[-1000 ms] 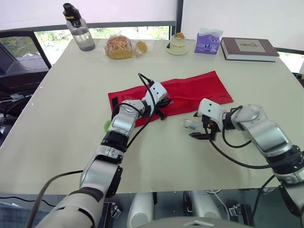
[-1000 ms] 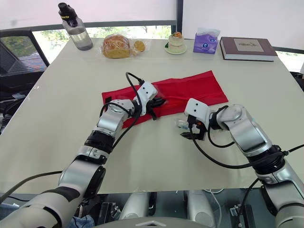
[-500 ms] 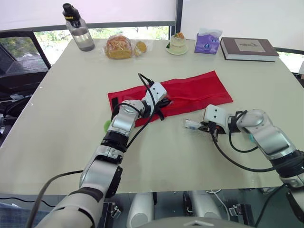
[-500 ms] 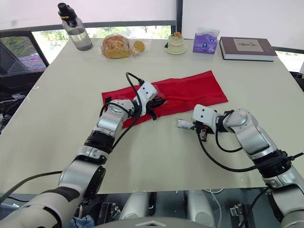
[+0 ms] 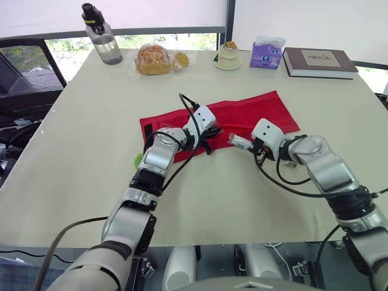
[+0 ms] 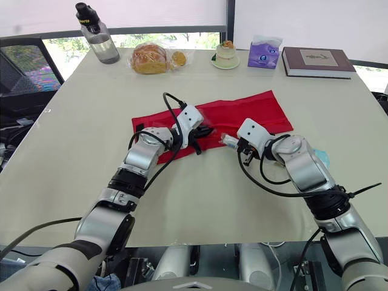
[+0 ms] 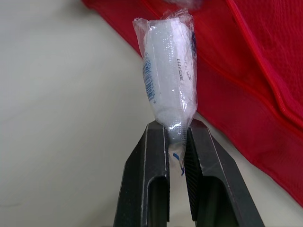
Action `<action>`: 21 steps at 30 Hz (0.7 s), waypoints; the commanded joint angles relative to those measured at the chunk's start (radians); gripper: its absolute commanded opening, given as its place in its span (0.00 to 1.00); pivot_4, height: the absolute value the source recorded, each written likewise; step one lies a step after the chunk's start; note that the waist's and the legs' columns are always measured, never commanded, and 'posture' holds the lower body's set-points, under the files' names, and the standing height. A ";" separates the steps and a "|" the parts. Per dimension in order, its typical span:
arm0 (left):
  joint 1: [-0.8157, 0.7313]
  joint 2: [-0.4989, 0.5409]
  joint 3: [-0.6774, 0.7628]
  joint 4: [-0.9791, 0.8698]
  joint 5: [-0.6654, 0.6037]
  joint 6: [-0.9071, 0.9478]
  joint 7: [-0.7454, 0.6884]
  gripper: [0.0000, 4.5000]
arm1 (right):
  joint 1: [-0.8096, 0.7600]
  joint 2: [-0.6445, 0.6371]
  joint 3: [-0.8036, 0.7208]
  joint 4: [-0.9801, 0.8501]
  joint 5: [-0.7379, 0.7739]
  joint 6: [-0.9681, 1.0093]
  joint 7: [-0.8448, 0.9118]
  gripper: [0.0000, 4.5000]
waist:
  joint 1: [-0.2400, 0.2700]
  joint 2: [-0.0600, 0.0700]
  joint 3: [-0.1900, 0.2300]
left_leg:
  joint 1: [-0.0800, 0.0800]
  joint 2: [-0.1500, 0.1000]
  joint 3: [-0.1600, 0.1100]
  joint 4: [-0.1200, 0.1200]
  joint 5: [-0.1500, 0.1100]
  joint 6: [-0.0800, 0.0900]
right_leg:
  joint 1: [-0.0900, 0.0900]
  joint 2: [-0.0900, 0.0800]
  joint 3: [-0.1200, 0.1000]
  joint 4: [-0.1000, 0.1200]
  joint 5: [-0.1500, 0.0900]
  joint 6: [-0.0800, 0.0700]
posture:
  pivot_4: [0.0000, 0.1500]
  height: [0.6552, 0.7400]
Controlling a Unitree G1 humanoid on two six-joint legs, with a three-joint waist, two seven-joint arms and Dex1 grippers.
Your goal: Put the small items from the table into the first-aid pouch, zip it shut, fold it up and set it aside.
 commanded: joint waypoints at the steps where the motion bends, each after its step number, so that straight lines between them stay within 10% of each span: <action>1: 0.002 -0.007 -0.010 -0.056 -0.007 0.005 -0.008 0.00 | -0.041 0.030 -0.020 -0.033 0.009 0.083 -0.042 0.02 | -0.002 0.000 0.000 | 0.000 0.000 0.000 0.000 0.000 0.000 | 0.000 0.000 0.000 0.000 0.000 0.000 | 1.00 1.00; 21: 0.047 -0.058 -0.064 -0.182 -0.013 0.063 -0.023 0.00 | -0.192 0.325 -0.098 0.153 0.028 0.178 -0.311 0.02 | -0.005 0.000 0.000 | -0.001 0.000 0.000 0.000 0.000 0.000 | -0.002 0.000 0.000 0.001 0.000 0.000 | 1.00 1.00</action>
